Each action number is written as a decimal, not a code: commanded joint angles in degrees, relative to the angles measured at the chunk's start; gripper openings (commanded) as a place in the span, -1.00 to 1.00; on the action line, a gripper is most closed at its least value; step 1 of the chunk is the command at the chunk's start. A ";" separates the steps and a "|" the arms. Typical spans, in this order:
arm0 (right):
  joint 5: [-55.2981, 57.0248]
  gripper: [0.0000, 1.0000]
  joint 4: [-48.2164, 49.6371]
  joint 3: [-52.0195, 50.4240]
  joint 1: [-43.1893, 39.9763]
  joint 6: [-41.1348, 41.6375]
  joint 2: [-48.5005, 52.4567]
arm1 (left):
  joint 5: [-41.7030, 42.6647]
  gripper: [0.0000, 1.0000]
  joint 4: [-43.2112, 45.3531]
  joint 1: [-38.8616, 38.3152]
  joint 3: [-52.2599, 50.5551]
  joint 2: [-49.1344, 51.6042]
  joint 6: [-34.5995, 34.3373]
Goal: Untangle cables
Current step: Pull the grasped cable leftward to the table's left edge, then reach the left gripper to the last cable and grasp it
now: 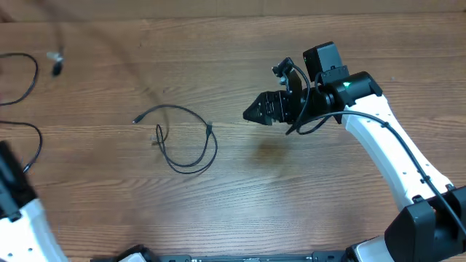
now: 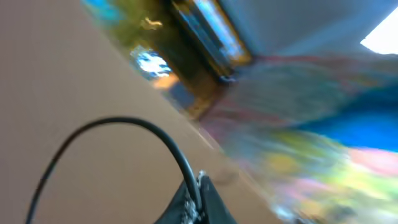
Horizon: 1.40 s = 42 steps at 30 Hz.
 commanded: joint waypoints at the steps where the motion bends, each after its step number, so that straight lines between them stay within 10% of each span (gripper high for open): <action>1: 4.42 0.95 -0.70 0.02 -0.22 0.04 -0.24 | 4.52 -0.92 -9.16 11.91 1.07 -0.07 9.18; 5: 5.57 0.95 -1.07 0.02 -0.22 0.09 -0.24 | 0.68 -0.92 -21.27 19.28 1.07 -0.02 21.73; 14: 5.57 0.95 -2.67 0.04 -0.22 0.07 -0.26 | -38.18 -0.91 -36.39 19.56 1.03 7.96 40.13; 25: 6.01 0.95 -3.06 0.04 -0.22 0.04 -0.24 | -47.91 -0.90 -49.22 19.19 1.03 30.93 36.44; 33: 5.99 0.95 -3.10 0.02 -0.22 0.04 -0.26 | -49.07 0.99 -52.85 12.57 1.11 36.22 37.24; 42: 6.03 0.95 -3.04 0.04 -0.22 0.02 -0.26 | -32.15 0.96 -61.31 -0.55 1.09 24.81 37.24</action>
